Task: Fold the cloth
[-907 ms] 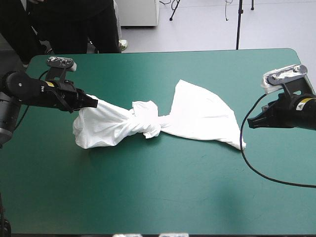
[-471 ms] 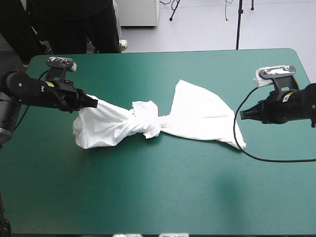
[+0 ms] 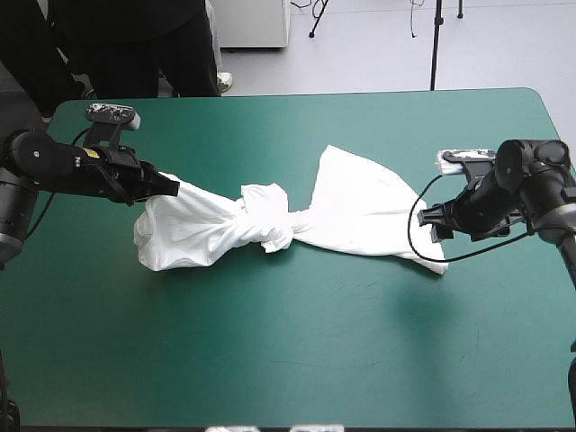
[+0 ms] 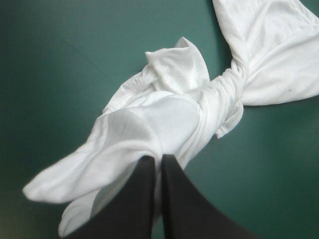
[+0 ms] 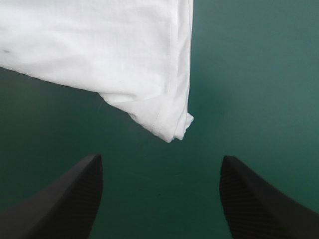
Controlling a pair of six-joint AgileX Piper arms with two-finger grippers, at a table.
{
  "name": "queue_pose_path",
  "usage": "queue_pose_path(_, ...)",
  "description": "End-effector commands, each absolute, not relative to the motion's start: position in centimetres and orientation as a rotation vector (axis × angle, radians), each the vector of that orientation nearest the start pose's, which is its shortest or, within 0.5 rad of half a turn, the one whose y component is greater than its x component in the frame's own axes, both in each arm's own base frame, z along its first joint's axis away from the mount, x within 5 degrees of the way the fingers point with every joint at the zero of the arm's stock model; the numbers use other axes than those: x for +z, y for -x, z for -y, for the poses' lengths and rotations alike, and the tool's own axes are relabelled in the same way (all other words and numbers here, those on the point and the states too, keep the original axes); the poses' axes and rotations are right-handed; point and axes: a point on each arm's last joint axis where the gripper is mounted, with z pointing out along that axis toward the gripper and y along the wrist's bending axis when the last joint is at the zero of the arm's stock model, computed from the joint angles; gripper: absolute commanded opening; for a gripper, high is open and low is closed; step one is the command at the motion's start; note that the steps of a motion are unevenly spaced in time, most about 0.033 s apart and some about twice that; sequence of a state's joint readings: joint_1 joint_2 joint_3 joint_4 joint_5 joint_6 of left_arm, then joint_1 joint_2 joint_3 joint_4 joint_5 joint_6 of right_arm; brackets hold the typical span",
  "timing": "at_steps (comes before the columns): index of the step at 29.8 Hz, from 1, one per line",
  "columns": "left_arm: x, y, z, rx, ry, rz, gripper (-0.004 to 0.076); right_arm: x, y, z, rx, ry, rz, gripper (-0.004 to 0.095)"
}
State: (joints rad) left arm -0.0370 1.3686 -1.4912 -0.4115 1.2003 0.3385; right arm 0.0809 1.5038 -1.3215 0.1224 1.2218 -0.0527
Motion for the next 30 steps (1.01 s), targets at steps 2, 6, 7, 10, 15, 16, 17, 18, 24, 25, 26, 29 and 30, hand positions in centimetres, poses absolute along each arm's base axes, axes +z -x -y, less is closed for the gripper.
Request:
queue_pose_path(2,43.4,-26.0,4.7,-0.449,-0.408,-2.333,-0.0009,30.7,-30.3,-3.7,0.189,0.134,-2.822,0.0608)
queue_pose_path(6,43.4,-26.0,4.7,-0.449,-0.408,-2.333,-0.0009,29.0,-31.7,-3.8,0.189,0.125,-2.837,0.0608)
queue_pose_path(7,43.4,-26.0,4.7,-0.449,-0.408,-2.333,-0.0009,28.5,-32.1,-3.8,0.182,0.125,-2.84,0.0608)
queue_pose_path(10,43.4,-26.0,4.7,-0.449,-0.408,-2.333,-0.0009,27.1,-33.0,-3.8,0.178,0.12,-2.861,0.0608)
queue_pose_path(15,43.4,-26.0,4.7,-0.449,-0.408,-2.333,-0.0009,24.2,-34.1,-4.0,0.188,0.109,-2.954,0.0607)
queue_pose_path(16,43.4,-26.0,4.7,-0.449,-0.408,-2.333,-0.0009,23.8,-34.2,-4.0,0.188,0.109,-2.969,0.0607)
queue_pose_path(17,43.4,-26.0,4.7,-0.449,-0.408,-2.333,-0.0009,23.3,-34.3,-4.0,0.188,0.109,-2.984,0.0605)
queue_pose_path(18,43.4,-26.0,4.7,-0.449,-0.408,-2.333,-0.0009,23.0,-34.4,-4.0,0.188,0.108,-2.994,0.0593)
queue_pose_path(24,43.4,-26.0,4.7,-0.446,-0.408,-2.334,-0.0009,22.1,-34.6,-4.0,0.194,0.103,-3.023,0.0259)
queue_pose_path(25,43.4,-26.0,4.7,-0.446,-0.408,-2.334,-0.0009,22.1,-34.6,-4.0,0.193,0.11,-3.024,0.0174)
queue_pose_path(26,43.4,-26.0,4.7,-0.446,-0.408,-2.334,-0.0009,22.0,-34.6,-4.1,0.201,0.114,-3.025,0.0089)
queue_pose_path(29,43.4,-26.0,4.7,-0.446,-0.408,-2.334,-0.0009,21.9,-34.5,-4.3,0.228,0.135,-3.036,-0.0012)
queue_pose_path(30,43.4,-26.0,4.7,-0.446,-0.408,-2.334,-0.0009,21.9,-34.5,-4.4,0.251,0.143,-3.033,-0.0018)
